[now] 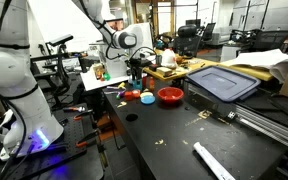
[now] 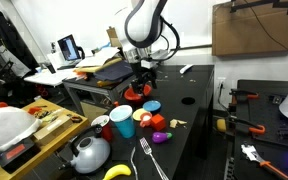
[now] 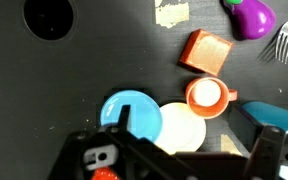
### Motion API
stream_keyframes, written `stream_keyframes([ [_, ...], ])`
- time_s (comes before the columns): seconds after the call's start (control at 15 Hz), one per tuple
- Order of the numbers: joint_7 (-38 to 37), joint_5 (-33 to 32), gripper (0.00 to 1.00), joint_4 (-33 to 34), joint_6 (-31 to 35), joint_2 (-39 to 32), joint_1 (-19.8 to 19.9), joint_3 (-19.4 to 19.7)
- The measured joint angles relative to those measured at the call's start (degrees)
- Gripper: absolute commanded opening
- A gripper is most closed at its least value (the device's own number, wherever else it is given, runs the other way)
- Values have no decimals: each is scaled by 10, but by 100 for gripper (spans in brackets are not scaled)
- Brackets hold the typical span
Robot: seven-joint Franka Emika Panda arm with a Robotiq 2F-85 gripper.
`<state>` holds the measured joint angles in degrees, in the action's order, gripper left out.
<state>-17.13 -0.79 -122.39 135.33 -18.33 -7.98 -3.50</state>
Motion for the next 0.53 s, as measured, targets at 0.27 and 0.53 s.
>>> stream_keyframes([
  [0.27, 56, -27, 100, 12, 25, -38, -6, -2],
  [0.53, 125, -47, 100, 25, 45, -65, -5, -2],
])
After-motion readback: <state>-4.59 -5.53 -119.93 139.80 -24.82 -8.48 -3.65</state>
